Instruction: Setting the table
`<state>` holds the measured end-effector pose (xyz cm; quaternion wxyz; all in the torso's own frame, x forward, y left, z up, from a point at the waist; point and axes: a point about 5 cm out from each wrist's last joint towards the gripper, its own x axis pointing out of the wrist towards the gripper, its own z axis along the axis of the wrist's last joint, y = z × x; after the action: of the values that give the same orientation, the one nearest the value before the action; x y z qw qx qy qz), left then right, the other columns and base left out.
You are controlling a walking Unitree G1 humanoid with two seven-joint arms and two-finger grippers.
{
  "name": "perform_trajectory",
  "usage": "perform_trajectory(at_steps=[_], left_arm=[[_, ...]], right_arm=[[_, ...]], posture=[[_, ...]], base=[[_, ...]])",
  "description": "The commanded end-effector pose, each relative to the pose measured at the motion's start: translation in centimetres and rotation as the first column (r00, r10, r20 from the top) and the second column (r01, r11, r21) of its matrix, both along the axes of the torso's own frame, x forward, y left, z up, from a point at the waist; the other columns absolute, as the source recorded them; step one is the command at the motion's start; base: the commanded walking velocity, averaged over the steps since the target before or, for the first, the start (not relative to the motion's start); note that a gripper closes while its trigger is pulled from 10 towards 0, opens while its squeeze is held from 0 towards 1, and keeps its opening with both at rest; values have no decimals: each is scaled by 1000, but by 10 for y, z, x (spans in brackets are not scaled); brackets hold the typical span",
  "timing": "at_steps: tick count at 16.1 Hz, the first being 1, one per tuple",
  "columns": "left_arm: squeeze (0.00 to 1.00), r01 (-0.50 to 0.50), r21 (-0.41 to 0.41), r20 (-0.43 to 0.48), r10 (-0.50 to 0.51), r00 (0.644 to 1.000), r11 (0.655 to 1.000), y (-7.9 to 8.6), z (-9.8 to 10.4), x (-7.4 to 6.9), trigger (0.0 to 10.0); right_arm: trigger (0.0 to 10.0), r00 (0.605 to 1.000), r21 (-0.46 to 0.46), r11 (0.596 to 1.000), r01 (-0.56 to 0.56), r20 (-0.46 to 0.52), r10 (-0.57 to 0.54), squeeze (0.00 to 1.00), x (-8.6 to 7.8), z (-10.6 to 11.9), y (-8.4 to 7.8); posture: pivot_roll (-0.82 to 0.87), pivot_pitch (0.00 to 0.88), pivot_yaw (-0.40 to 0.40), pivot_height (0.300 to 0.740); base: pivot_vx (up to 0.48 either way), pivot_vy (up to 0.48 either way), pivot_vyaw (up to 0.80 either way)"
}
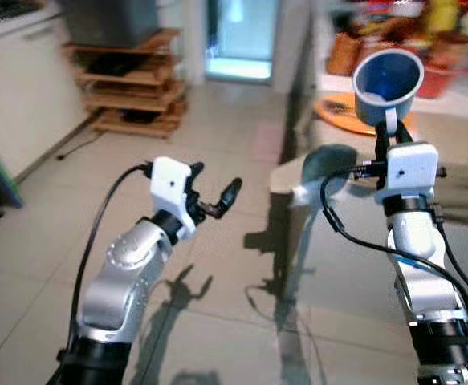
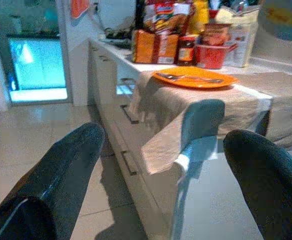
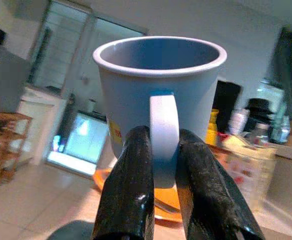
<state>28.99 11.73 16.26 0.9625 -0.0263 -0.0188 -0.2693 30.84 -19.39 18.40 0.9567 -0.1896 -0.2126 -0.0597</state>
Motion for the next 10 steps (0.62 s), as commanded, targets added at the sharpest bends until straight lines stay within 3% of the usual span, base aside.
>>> perform_trajectory(at_steps=[1, 10], left_arm=[[0, 16, 6, 9, -16, 1000, 1000, -5, 1, 1, 10000], [0, -17, 24, -13, 18, 1000, 1000, -5, -7, 4, 10000]], right_arm=[[0, 1000, 3, 1000, 15, 6, -15, 0, 1, 4, -5], [0, 1000, 2, 1000, 10, -5, -10, 0, 3, 1, -3]], posture=[[66, 0, 16, 740], [64, 0, 22, 740]], base=[[0, -480, 0], [0, -470, 0]])
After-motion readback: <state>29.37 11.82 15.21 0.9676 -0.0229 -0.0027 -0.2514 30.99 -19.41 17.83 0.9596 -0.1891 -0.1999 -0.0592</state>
